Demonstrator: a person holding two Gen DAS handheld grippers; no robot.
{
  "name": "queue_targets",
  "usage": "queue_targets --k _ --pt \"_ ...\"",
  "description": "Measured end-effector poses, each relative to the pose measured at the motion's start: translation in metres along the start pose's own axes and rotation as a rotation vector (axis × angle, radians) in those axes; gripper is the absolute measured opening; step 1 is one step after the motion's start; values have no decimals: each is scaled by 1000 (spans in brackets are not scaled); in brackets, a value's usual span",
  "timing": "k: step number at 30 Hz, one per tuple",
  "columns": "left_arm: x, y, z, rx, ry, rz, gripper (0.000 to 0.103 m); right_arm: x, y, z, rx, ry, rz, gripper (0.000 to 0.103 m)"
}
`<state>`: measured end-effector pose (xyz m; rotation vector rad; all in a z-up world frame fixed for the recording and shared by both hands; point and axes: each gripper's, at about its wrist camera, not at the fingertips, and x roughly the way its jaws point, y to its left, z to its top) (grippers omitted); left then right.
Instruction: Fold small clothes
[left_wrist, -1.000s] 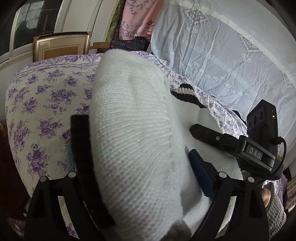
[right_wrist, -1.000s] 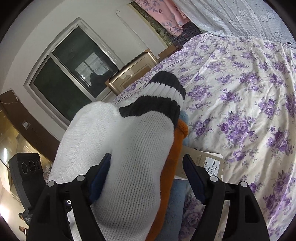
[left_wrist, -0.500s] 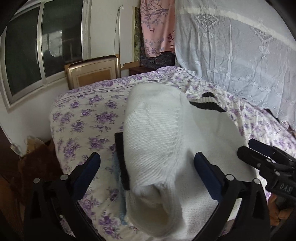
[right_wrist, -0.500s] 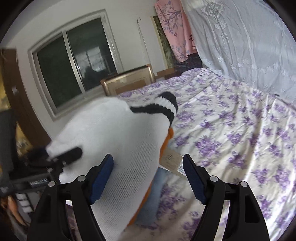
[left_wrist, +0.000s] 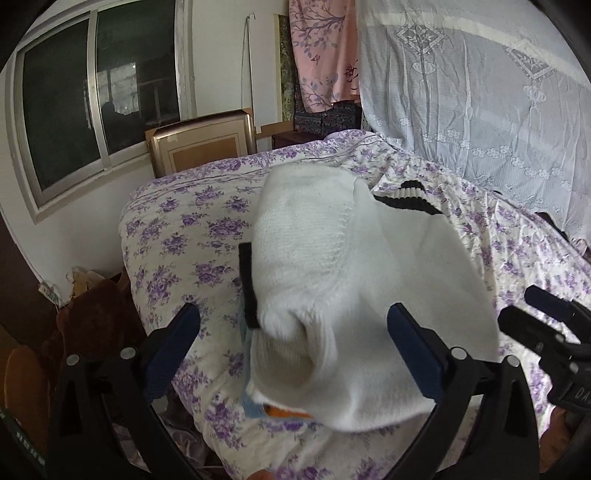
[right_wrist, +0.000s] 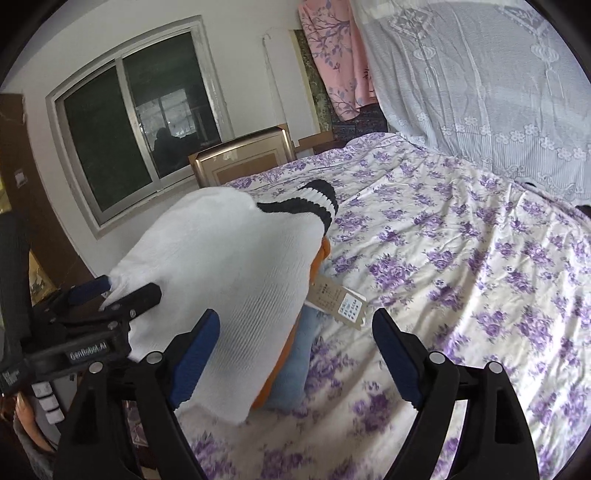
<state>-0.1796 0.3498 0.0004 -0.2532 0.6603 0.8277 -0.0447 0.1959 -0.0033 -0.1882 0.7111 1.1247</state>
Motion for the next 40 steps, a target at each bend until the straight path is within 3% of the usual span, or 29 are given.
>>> queue_targets --k 6,11,21,27,32,40 --pt "-24 5 -7 -46 -1 -49 99 -34 10 -7 -69 -27 -2 89" --pt "-36 -7 -12 3 2 35 99 -58 16 -12 -106 -45 -1 93" --pt "-74 -13 -23 29 -18 89 99 -98 11 -20 -110 -61 33 97" --pt "-92 -22 -25 38 -32 166 99 -113 3 -23 -82 -84 69 98" --pt "-95 -25 -22 20 -20 111 99 -118 -4 -26 -53 -84 77 98" --pt "-93 -37 -25 45 -2 120 99 -118 3 -27 -74 -76 68 98"
